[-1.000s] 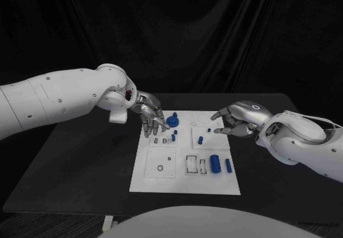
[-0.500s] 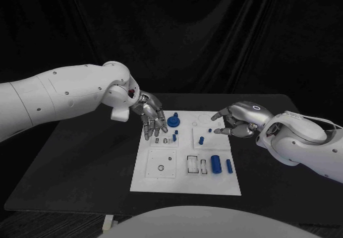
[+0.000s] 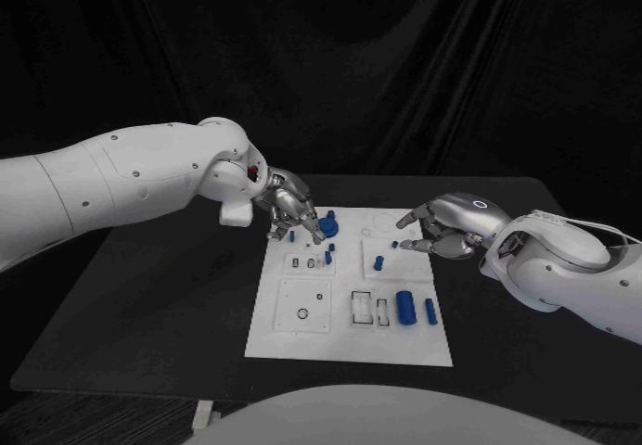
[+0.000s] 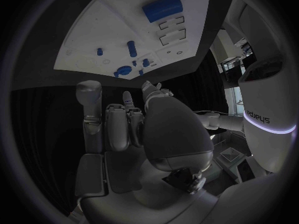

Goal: Assemble the parts on the task board

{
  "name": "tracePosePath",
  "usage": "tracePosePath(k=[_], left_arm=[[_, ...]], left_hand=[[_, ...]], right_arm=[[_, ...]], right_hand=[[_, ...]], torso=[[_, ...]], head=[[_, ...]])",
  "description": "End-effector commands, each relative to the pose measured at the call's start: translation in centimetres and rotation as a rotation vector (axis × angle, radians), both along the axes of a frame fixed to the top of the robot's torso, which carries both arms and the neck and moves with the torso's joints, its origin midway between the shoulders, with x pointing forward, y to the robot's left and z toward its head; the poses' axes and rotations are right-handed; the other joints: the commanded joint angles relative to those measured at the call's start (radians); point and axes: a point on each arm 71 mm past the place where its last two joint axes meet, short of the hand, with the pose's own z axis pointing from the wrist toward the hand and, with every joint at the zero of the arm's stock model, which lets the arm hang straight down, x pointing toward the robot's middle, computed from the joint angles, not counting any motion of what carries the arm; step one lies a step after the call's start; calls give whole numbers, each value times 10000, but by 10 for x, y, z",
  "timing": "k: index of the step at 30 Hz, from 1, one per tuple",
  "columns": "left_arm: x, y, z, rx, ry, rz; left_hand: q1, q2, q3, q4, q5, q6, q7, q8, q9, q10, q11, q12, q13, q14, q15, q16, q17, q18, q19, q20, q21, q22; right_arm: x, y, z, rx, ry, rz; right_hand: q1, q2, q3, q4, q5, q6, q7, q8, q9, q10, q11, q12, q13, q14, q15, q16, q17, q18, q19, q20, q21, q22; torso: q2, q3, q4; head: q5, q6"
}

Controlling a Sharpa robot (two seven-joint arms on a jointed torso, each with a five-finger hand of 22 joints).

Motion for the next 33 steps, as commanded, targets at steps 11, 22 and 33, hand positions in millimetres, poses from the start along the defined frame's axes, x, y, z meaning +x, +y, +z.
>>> tracePosePath(k=[11, 22, 33], left_arm=[[7, 0, -25, 1173, -1666, 664], [9, -4, -36, 1879, -1823, 1213], [7, -13, -47, 2630, -1543, 1343]], left_hand=[[-1930, -126, -1315, 1845, -483, 763, -74, 669, 531, 1096, 51, 128, 2629, 1084, -3, 26, 2629, -785, 3756, 228, 3666, 5897], [-2022, -55, -1520, 2173, -121, 1183, -454, 1515, 1800, 1096, -356, 128, 2629, 1084, -410, 26, 2629, -1134, 5106, -128, 4208, 7232], [-1758, 31, -1284, 1921, 481, 1193, -618, 1762, 2614, 1096, -530, 128, 2629, 1084, -602, 26, 2629, -1095, 4974, -329, 4153, 7099]], right_arm=[[0, -1, -5, -52, 168, 85], [-1, -2, -8, -64, 223, 62], [-1, -4, -7, 33, 99, -45]], right_hand=[[-353, 86, -65, 62, 222, 95, 21, -74, -40, 66, 16, 49, 1198, 551, -6, 33, 520, 51, 68, 13, -74, 794], [-490, 186, -64, 48, 405, 106, 24, -91, -62, 62, 19, 49, 1189, 550, -5, 25, 517, 55, 73, 16, -132, 796], [-504, 201, -57, 30, 497, 107, 25, -98, -70, 75, 19, 66, 1206, 555, -6, 43, 538, 54, 79, 15, -135, 801]], torso=[[2, 1, 10], [6, -4, 23], [-4, 7, 31]], head=[[2, 0], [32, 0], [-13, 0]])
